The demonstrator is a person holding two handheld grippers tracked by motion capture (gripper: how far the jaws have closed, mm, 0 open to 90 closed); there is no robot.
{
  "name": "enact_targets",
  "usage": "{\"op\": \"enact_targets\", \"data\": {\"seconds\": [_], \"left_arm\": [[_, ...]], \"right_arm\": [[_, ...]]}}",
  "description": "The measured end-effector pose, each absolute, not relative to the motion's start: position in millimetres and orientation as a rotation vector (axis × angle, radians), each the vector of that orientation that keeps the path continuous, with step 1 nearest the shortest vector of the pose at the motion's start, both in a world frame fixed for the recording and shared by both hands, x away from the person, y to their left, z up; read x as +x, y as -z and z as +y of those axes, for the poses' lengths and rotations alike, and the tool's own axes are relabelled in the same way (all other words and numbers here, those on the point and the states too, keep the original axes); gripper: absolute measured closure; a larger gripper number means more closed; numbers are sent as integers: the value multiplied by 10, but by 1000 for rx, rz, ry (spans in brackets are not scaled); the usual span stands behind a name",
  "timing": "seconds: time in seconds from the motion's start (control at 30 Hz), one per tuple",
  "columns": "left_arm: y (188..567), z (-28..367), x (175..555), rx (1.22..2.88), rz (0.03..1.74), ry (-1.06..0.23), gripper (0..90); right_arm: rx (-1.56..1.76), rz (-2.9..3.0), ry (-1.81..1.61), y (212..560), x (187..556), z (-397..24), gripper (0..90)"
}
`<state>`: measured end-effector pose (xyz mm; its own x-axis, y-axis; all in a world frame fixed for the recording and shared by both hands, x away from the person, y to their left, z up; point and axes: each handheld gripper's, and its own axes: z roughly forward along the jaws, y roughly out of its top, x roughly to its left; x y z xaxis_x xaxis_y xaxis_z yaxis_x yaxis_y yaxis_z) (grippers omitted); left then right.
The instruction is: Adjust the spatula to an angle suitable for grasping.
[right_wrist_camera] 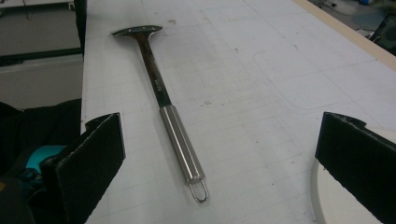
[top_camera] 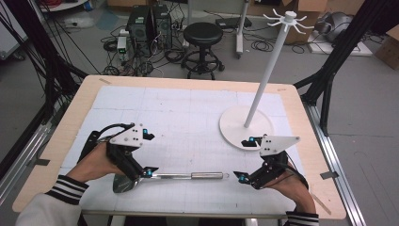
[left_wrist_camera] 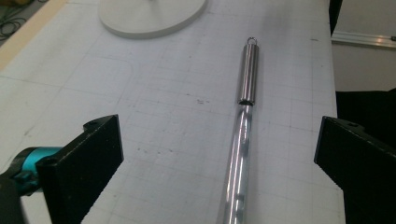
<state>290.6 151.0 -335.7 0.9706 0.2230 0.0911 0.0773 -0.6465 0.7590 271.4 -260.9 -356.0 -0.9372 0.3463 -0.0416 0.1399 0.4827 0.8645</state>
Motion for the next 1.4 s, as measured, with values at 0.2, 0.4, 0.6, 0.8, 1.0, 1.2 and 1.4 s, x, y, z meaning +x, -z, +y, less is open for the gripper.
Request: {"op": "enact_targets", "data": {"seconds": [0.2,0.4,0.6,0.8,1.0,1.2,1.4], "left_arm": [[3440,1349,2937,2340,185,-214,18],[3543,1240,2978,2413,171,-200,18],[3646,1126,2986,2457,140,-169,23],[3759,1000,3018,2507,124,-142,24],[3866,901,3048,2570,92,-117,47],[3937,831,3065,2607,73,-98,73],[4013,742,3057,2652,42,-63,127]], "right_arm": [[440,2509,-1437,3591,2721,-2663,4],[453,2506,-1445,3610,2717,-2696,4],[461,2501,-1451,3627,2732,-2703,4],[456,2497,-1456,3626,2734,-2700,4],[455,2485,-1470,3613,2725,-2707,4],[467,2482,-1475,3612,2720,-2736,4],[462,2476,-1487,3604,2716,-2744,4]]}}
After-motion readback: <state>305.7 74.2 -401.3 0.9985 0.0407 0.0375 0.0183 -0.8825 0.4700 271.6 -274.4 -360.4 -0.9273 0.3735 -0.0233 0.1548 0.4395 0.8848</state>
